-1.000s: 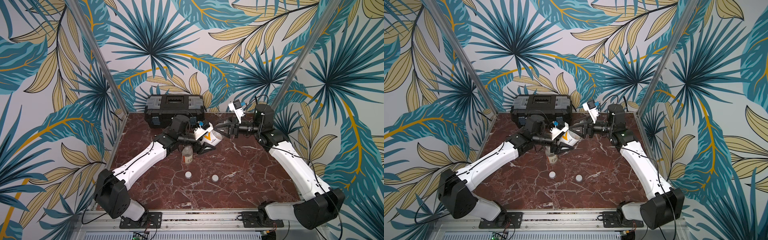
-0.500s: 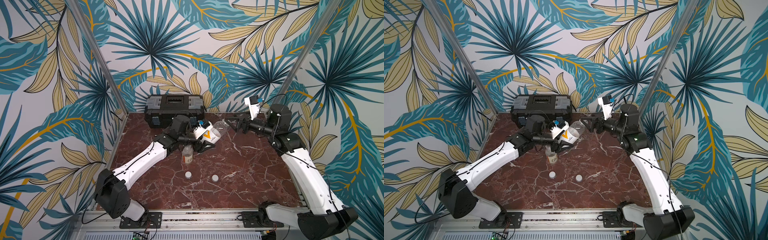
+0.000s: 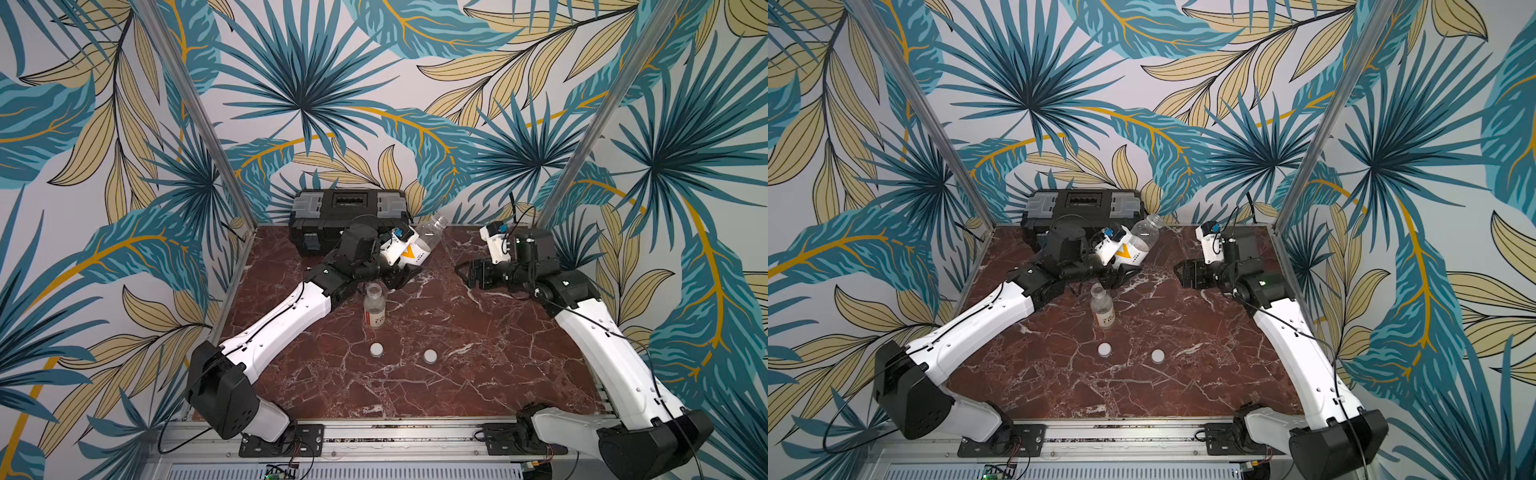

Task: Screw on the bottle caps
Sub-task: Pick up the plastic bottle at the center of the board, then pick up the bottle cap from the center of the board.

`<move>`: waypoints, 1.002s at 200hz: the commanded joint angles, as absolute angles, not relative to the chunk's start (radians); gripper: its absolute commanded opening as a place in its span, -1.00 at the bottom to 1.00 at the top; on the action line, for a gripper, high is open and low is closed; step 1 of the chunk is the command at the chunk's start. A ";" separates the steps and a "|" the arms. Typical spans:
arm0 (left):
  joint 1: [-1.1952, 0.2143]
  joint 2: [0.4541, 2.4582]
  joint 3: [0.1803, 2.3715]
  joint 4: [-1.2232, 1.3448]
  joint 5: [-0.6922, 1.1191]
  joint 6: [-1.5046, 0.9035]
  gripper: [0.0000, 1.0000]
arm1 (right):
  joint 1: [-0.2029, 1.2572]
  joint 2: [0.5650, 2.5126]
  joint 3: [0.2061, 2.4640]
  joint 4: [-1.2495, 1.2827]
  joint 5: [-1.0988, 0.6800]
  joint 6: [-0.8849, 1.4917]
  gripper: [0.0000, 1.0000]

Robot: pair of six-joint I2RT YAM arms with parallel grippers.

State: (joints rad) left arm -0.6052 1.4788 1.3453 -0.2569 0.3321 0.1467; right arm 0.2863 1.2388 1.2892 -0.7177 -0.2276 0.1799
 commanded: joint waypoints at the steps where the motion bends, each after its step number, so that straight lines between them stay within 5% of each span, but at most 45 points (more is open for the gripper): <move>1: -0.606 1.417 1.382 -0.202 0.131 0.111 -0.75 | 0.368 1.275 1.239 -0.850 -0.104 0.187 0.69; 43: -0.605 1.321 1.308 -0.124 -0.175 0.100 -0.94 | 0.502 1.393 1.190 -0.917 -0.032 0.225 0.68; 96: -0.606 1.272 1.253 -0.139 -0.217 0.119 -1.00 | 0.673 1.521 1.105 -0.886 -0.017 0.275 0.69; 200: -0.605 1.236 1.194 -0.128 -0.250 0.131 -1.00 | 0.739 1.687 1.037 -0.736 -0.053 0.322 0.69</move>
State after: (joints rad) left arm -0.6052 1.2549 1.2140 -0.1532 -0.2287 0.1184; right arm 0.7280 1.6440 1.0451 -0.7666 -0.0578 0.3008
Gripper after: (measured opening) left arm 0.674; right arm 0.843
